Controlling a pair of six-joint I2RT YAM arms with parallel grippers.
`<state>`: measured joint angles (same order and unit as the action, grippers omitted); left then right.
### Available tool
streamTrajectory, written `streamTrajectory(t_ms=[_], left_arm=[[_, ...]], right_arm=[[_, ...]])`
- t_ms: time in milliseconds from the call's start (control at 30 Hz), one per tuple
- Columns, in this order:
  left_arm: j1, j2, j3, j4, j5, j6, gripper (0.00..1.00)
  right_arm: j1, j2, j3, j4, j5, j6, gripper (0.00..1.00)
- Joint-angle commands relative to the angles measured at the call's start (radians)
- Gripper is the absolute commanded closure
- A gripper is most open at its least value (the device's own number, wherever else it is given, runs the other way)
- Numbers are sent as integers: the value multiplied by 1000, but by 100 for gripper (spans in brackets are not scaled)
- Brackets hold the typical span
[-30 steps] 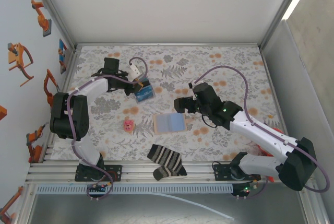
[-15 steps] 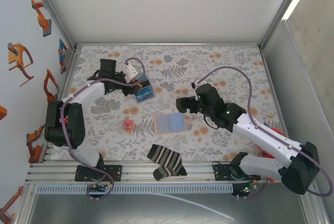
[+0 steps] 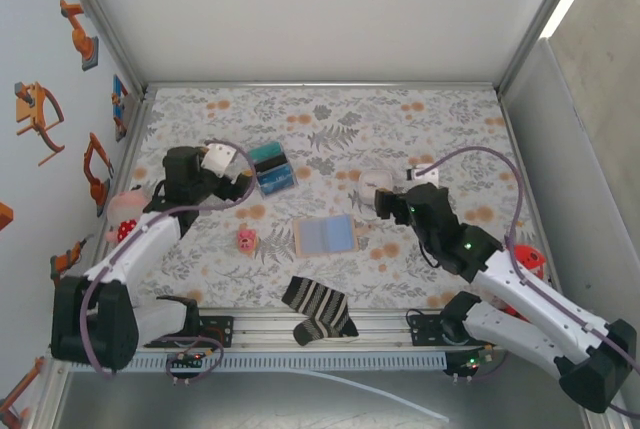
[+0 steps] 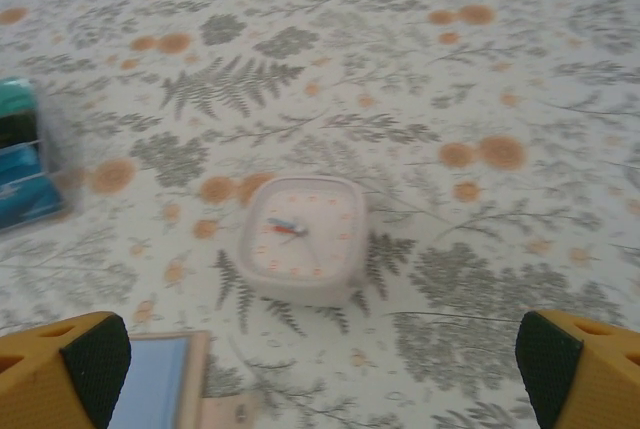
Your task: Take the credit cards out of the card holder
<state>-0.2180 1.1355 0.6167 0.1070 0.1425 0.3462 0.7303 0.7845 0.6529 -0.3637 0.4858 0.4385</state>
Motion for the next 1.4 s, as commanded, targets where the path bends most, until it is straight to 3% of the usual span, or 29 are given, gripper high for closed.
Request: streamTrajectory(t_ms=[0, 100, 367, 500, 700, 867, 1100, 1367], left_arm=[[9, -84, -76, 125, -209, -110, 3], [20, -123, -168, 224, -306, -156, 3], [75, -131, -285, 355, -432, -257, 3], [117, -75, -307, 425, -384, -264, 3], [128, 106, -338, 655, -336, -259, 3], [128, 163, -294, 622, -330, -236, 3], [128, 136, -337, 675, -324, -229, 3], [128, -18, -375, 661, -267, -240, 3]], right_arm=[[-37, -57, -50, 27, 150, -75, 1], [-100, -71, -91, 67, 161, -102, 1], [-241, 3, -125, 194, 150, -173, 1], [-252, 52, -182, 355, 253, -217, 1], [-303, 121, -279, 609, 279, -282, 1], [-359, 149, -285, 670, 238, -316, 1], [-409, 178, -285, 698, 194, -320, 1], [-458, 179, -295, 716, 149, -324, 1]])
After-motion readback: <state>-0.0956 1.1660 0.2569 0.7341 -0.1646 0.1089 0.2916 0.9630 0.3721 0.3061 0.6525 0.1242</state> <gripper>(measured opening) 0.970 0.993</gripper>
